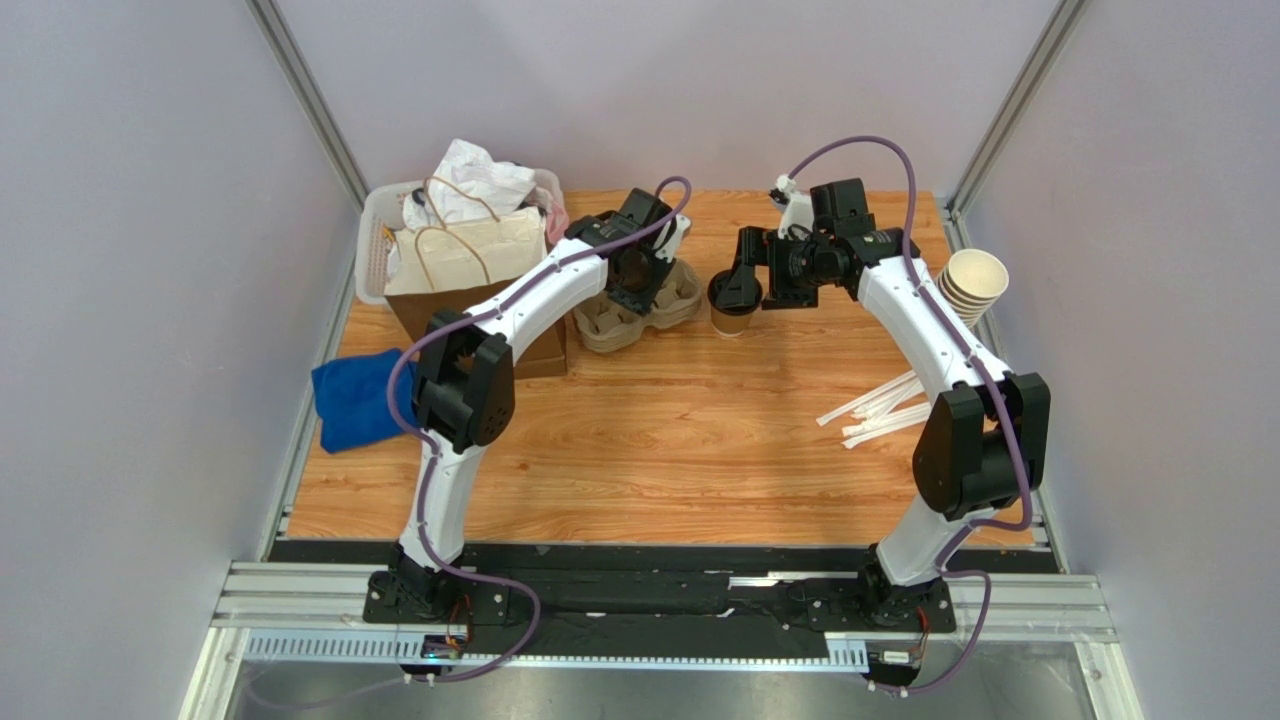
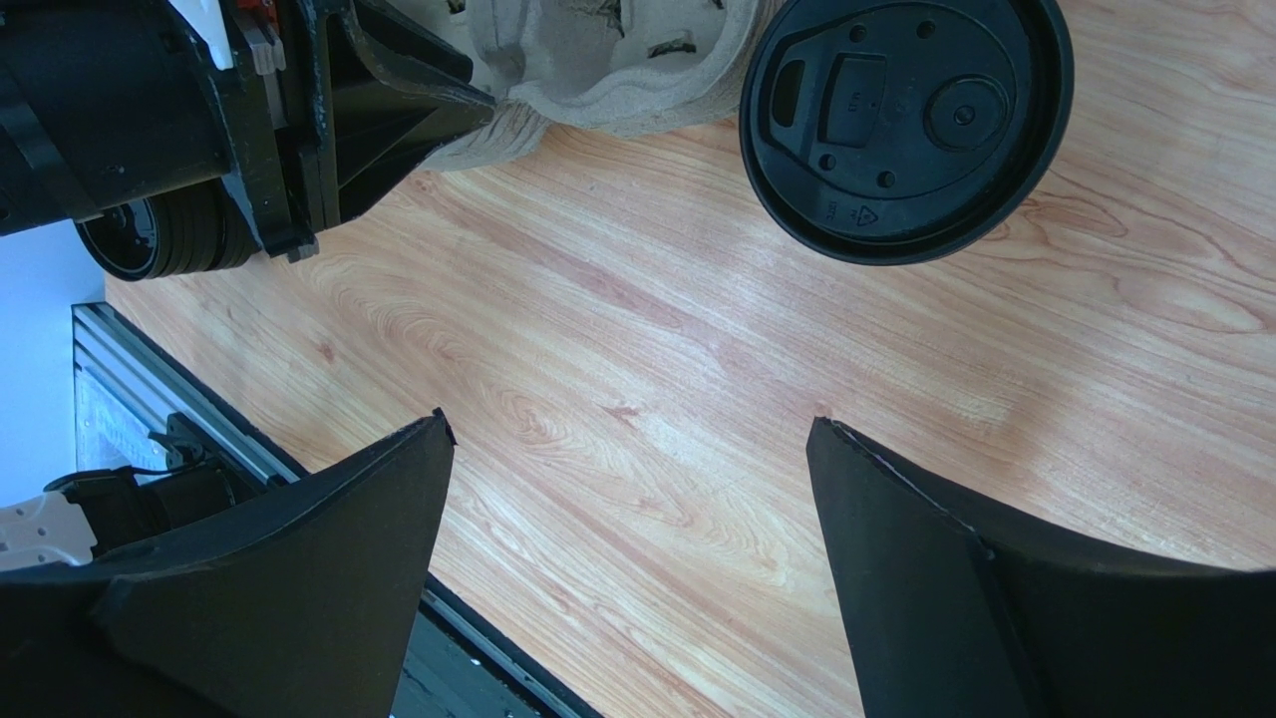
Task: Pack the takeout coffee
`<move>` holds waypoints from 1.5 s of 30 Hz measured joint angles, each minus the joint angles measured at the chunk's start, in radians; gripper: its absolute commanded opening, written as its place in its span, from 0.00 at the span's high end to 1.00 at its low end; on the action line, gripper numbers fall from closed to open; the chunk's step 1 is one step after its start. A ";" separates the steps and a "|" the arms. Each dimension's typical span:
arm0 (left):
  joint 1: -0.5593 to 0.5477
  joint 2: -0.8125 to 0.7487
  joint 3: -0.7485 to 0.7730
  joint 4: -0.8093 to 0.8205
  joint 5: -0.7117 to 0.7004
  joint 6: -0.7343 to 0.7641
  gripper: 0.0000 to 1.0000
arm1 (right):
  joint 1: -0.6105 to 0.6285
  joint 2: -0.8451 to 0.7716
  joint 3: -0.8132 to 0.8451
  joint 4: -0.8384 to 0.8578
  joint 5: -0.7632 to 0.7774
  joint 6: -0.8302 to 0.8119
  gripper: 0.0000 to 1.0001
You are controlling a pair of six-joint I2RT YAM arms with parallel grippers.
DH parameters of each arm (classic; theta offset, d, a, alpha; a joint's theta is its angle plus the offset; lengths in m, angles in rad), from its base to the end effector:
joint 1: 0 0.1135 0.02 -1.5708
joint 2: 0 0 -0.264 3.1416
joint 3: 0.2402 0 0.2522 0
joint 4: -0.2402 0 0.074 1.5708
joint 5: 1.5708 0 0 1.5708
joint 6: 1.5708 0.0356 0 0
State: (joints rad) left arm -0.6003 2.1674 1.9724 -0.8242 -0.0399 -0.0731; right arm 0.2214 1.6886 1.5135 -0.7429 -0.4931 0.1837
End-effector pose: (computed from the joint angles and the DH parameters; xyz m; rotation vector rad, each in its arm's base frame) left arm 0.3950 -0.2687 0.2500 0.6636 2.5154 -0.1943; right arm 0.3540 0.0970 0.3084 -0.2591 2.4861 0.7836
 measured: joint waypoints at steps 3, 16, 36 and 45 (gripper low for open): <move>0.000 0.000 0.000 -0.002 0.008 0.000 0.69 | 0.000 0.000 0.000 0.000 -0.001 0.000 0.07; 0.000 0.000 0.000 -0.003 0.020 -0.008 0.86 | 0.000 0.000 0.000 0.000 -0.006 0.003 0.07; 0.002 0.000 0.000 -0.007 0.021 -0.011 0.75 | 0.000 0.000 0.000 0.000 -0.006 0.003 0.07; 0.005 0.000 0.002 -0.011 0.024 -0.012 0.88 | 0.000 0.000 0.000 0.000 -0.006 0.003 0.07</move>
State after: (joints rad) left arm -0.5949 2.1674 1.9743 -0.8352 -0.0162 -0.0849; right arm 0.2214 1.6890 1.5135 -0.7429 -0.4992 0.1867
